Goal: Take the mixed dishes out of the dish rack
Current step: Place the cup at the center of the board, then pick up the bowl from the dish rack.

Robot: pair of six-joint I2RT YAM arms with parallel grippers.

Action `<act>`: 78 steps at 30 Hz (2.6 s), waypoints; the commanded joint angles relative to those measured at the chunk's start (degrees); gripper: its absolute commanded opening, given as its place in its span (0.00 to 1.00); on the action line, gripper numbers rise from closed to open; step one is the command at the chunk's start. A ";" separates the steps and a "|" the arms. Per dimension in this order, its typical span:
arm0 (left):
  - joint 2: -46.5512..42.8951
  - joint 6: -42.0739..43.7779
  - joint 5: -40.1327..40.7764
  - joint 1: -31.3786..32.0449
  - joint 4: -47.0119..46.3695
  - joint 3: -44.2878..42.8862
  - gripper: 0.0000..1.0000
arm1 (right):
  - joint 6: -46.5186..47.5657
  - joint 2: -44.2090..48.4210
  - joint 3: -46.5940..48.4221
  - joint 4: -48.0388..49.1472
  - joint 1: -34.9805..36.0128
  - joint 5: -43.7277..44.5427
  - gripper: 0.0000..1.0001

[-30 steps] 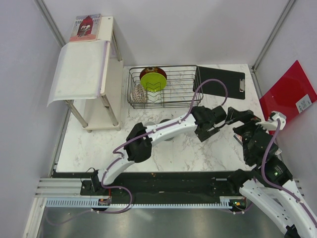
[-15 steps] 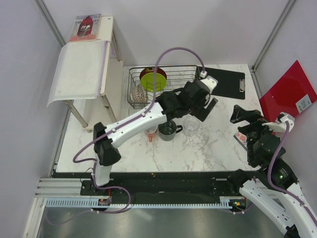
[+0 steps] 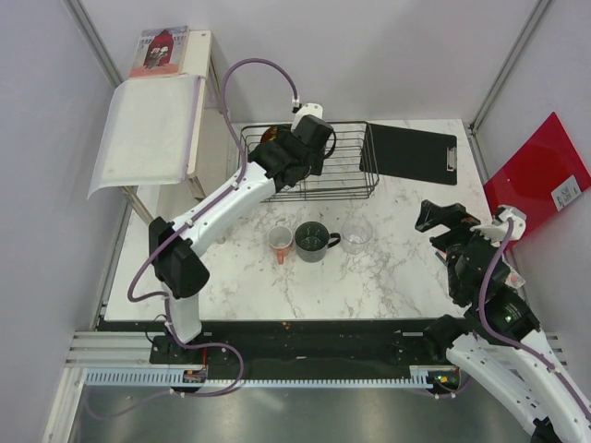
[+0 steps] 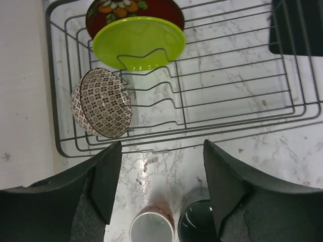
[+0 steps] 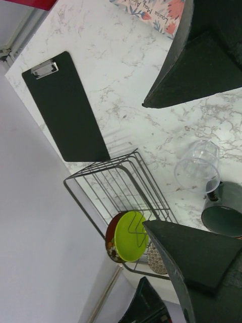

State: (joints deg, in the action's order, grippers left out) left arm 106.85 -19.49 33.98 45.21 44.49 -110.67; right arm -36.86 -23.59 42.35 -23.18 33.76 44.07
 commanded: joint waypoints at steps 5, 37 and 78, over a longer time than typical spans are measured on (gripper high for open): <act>11.34 -9.42 7.59 -6.88 10.59 -10.08 0.82 | -2.25 -1.10 -3.41 0.85 0.17 -3.29 0.98; 21.47 -17.69 12.08 -15.68 7.10 -3.94 0.44 | -1.55 -5.41 -7.63 4.72 0.17 -5.23 0.98; 8.11 -26.13 30.70 -10.76 6.31 0.38 0.02 | -1.63 -19.21 -7.89 10.08 0.17 -4.96 0.98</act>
State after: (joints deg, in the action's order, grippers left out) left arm 120.73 -42.59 56.10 32.03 54.43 -106.43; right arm -38.35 -42.81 32.77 -15.25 33.76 38.81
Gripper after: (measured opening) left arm 0.182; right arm 0.982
